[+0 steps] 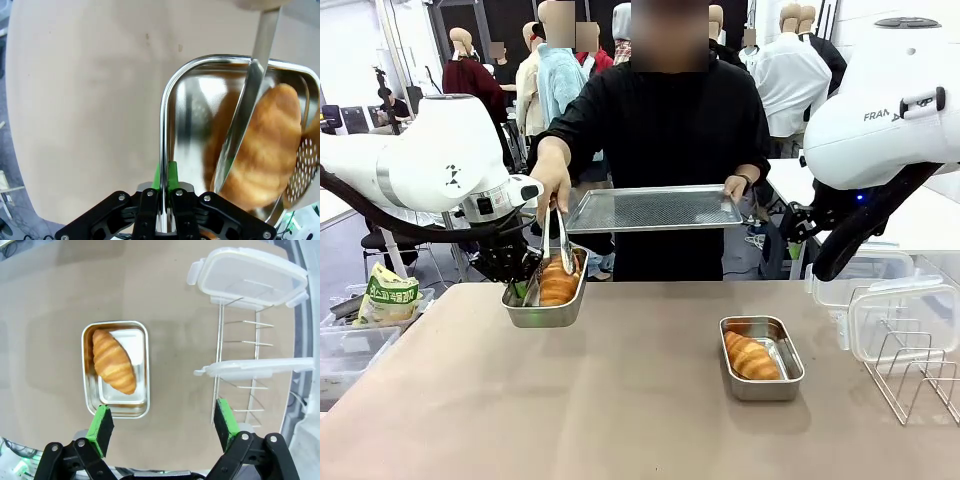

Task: Place the bread in airtight containers.
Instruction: Once an object is inside an Airtight Container , place the container in the center of the table.

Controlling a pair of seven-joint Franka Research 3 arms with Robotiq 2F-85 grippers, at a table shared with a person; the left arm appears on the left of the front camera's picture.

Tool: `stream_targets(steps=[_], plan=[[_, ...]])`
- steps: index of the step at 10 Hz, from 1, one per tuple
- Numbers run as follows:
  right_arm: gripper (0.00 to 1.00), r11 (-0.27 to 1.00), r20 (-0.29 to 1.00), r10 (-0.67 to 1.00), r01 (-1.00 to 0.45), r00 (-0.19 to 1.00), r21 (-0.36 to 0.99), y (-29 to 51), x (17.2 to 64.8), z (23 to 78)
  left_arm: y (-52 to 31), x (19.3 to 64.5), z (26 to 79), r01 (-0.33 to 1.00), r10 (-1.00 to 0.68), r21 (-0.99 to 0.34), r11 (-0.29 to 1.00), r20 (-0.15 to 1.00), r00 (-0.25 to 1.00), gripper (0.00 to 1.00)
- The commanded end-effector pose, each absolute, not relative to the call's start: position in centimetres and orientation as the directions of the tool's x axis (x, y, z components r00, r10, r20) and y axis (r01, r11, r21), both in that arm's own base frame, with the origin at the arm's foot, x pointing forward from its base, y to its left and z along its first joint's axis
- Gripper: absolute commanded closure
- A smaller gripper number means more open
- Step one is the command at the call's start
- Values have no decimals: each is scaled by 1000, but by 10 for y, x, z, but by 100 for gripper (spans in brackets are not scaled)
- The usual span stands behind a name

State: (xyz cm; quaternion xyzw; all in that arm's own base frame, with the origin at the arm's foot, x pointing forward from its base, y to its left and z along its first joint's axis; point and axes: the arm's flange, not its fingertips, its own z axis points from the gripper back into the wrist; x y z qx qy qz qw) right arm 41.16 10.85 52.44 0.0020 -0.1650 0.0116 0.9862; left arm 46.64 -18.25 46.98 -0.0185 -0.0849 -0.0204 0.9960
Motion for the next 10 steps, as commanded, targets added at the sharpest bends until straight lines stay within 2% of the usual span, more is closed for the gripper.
stream_targets(steps=[1, 10], plan=[[0, 1000, 328, 9, -10, 945, 0, 110, 411, 525, -182, 467, 473, 43, -36, -36, 998, 179, 983, 100], [0, 1000, 328, 9, -10, 945, 0, 110, 411, 525, -182, 467, 473, 43, -36, -36, 998, 179, 983, 100]])
